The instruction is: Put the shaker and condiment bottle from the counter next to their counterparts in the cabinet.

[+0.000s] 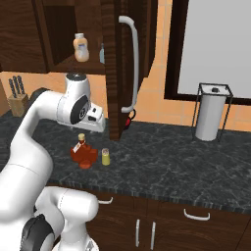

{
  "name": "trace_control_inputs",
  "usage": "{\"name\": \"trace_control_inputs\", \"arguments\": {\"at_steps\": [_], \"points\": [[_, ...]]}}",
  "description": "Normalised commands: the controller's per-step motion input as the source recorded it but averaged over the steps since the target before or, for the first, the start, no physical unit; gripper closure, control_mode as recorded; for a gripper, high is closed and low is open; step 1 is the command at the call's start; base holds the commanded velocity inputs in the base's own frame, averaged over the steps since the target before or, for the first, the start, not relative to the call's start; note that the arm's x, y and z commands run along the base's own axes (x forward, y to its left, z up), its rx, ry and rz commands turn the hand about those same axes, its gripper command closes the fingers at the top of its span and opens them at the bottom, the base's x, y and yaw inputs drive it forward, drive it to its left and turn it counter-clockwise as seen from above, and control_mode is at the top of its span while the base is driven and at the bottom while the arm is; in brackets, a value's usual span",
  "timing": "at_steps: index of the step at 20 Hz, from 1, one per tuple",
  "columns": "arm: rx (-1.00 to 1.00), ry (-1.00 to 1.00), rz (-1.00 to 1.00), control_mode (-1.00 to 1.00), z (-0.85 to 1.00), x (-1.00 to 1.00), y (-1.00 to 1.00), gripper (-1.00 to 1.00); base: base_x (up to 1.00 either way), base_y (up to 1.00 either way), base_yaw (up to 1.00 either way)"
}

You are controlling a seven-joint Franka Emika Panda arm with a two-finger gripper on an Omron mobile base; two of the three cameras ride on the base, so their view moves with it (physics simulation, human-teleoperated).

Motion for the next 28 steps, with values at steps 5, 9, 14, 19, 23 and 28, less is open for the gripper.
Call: {"name": "trace_control_inputs", "arguments": {"at_steps": [5, 9, 14, 19, 23, 28], "points": [[0.01, -0.02, 0.02, -1.00, -0.15, 0.00, 0.32, -1.00, 0.00, 0.00, 0.00], [-0.05, -0.03, 0.01, -1.00, 0.00, -0.07, 0.49, -1.00, 0.00, 0.00, 0.00], [-0.07, -0.04, 0.00, -1.00, 0.00, -0.11, 0.41, -1.00, 0.00, 0.00, 0.00], [-0.09, -0.07, 0.00, -1.00, 0.00, 0.00, 0.15, -1.00, 0.00, 0.00, 0.00], [-0.01, 0.00, 0.00, -1.00, 0.00, 0.15, 0.00, -1.00, 0.00, 0.00, 0.00], [0.00, 0.00, 0.00, -1.00, 0.00, 0.14, -0.01, -1.00, 0.00, 0.00, 0.00]]}}
